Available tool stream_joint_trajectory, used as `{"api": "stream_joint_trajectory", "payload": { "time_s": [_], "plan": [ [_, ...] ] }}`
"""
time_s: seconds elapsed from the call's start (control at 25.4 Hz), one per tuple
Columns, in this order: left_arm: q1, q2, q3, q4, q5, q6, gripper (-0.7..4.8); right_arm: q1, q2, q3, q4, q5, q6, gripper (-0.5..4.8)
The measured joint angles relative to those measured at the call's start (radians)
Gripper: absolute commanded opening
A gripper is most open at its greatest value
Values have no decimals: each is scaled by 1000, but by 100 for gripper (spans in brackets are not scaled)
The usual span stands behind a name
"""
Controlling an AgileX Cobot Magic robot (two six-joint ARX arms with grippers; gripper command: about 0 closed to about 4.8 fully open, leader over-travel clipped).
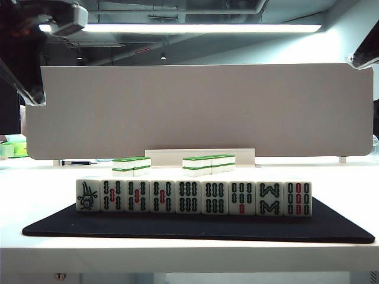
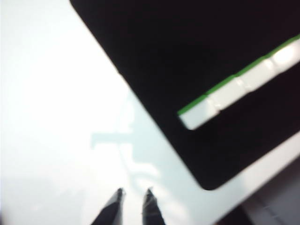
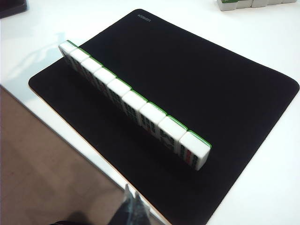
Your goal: Take a mahjong tile from your hand cards and play it out.
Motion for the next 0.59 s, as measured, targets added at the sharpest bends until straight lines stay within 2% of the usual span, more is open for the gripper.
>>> {"api": "stream_joint_trajectory", "payload": {
  "time_s": [0.24, 0.31, 0.43, 0.59],
  "plan": [
    [-3, 137, 143, -1, -34, 100, 53, 0, 0, 0, 0, 0, 0, 0],
    [-2, 165, 163, 5, -32, 102, 53, 0, 0, 0, 0, 0, 0, 0],
    [-3, 175, 164, 1, -8, 72, 53, 0, 0, 0, 0, 1, 0, 0],
    [-3, 173, 164, 109, 52, -9, 55, 0, 0, 0, 0, 1, 0, -1]
  ]
}}
